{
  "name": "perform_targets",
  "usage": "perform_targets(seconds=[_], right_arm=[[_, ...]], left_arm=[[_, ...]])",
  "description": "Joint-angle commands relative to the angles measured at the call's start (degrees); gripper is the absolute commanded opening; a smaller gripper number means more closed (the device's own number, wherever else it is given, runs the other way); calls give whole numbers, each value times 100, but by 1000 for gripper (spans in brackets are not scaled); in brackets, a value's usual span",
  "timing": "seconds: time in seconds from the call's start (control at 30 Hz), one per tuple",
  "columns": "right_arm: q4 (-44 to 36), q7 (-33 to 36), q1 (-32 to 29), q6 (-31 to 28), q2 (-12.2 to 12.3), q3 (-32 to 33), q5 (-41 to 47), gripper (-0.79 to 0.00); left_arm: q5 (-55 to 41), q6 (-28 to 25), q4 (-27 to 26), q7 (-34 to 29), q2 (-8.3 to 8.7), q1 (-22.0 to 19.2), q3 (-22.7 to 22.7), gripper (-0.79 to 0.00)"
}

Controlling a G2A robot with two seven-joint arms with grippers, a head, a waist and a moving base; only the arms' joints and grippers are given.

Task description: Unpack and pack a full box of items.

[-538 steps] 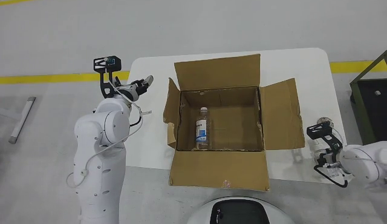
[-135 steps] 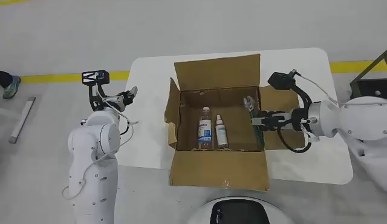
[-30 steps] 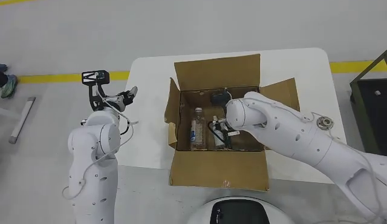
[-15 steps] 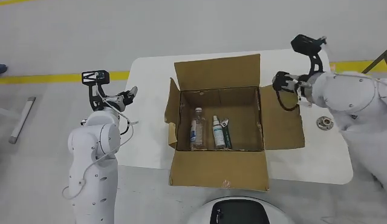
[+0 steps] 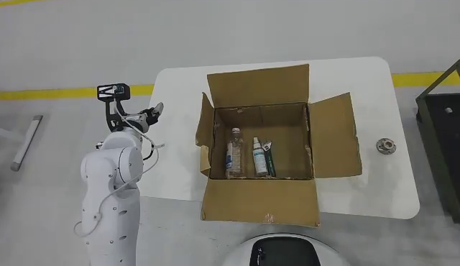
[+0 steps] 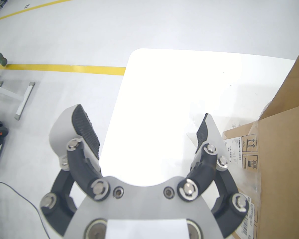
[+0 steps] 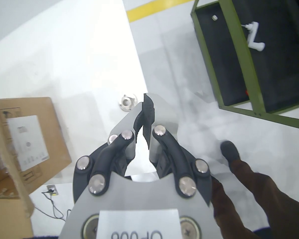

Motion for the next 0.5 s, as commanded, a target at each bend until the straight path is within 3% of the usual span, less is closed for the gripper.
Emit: perform_targets(seconds=[0.0, 0.07, 0.23, 0.47], right_arm=[[155, 173, 27, -170, 6, -152, -123, -616], [356, 284, 169, -281, 2, -376, -142, -533], [975, 494, 761, -491, -18, -1210, -399, -474], [1949, 604, 1724, -601, -143, -2301, -599, -462]], left_arm=[[0, 0, 0, 0, 0, 0, 0, 0], [0, 0, 0, 0, 0, 0, 0, 0], [0, 0, 0, 0, 0, 0, 0, 0], [0, 0, 0, 0, 0, 0, 0, 0]])
